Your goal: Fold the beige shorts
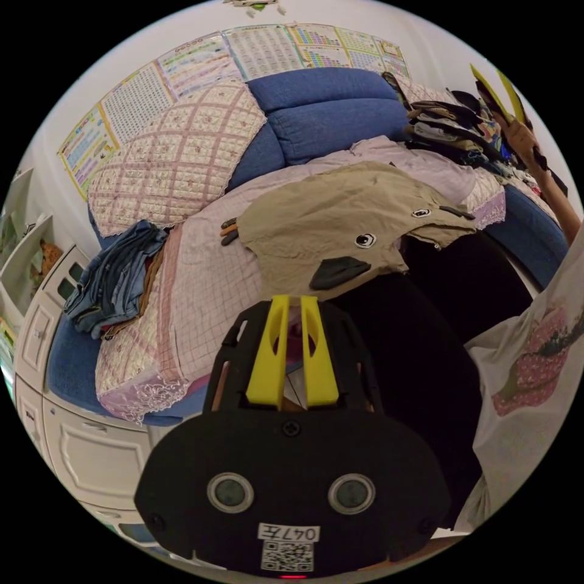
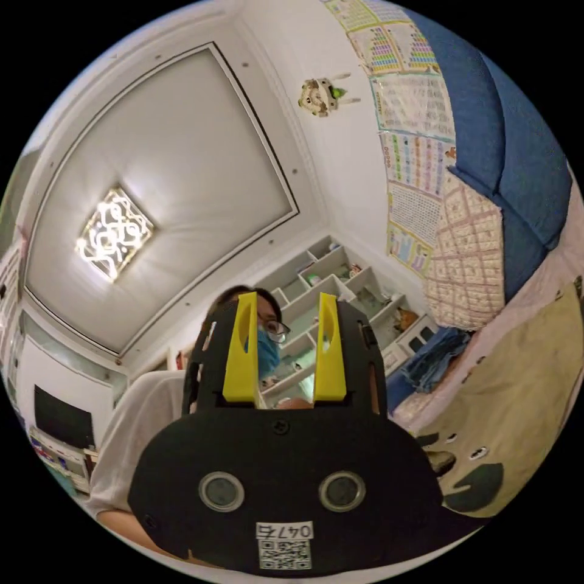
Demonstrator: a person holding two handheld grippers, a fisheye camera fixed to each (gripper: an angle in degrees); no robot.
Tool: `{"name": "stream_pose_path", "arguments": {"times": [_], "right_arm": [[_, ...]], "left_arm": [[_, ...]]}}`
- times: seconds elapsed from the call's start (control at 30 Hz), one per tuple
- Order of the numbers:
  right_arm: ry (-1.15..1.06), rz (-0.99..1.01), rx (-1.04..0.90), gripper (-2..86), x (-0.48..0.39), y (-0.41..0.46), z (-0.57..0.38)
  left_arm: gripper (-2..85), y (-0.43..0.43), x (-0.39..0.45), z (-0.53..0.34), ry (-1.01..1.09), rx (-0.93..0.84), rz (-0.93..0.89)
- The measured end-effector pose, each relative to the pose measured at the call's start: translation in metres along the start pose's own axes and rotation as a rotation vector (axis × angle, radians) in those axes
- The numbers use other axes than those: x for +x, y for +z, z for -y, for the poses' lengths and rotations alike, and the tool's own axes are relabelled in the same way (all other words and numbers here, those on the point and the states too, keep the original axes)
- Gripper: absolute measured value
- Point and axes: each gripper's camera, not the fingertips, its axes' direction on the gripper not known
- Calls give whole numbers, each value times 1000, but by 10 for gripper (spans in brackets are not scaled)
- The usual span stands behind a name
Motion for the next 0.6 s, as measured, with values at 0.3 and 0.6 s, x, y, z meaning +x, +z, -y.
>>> {"name": "stream_pose_path", "arguments": {"times": [0.3, 0.6], "right_arm": [[132, 281, 129, 114, 21, -1, -1], [-69, -548, -421, 115, 13, 84, -10]], "left_arm": [[5, -47, -45, 15, -35, 32, 3], [-1, -130, -167, 27, -615, 536, -632]]}}
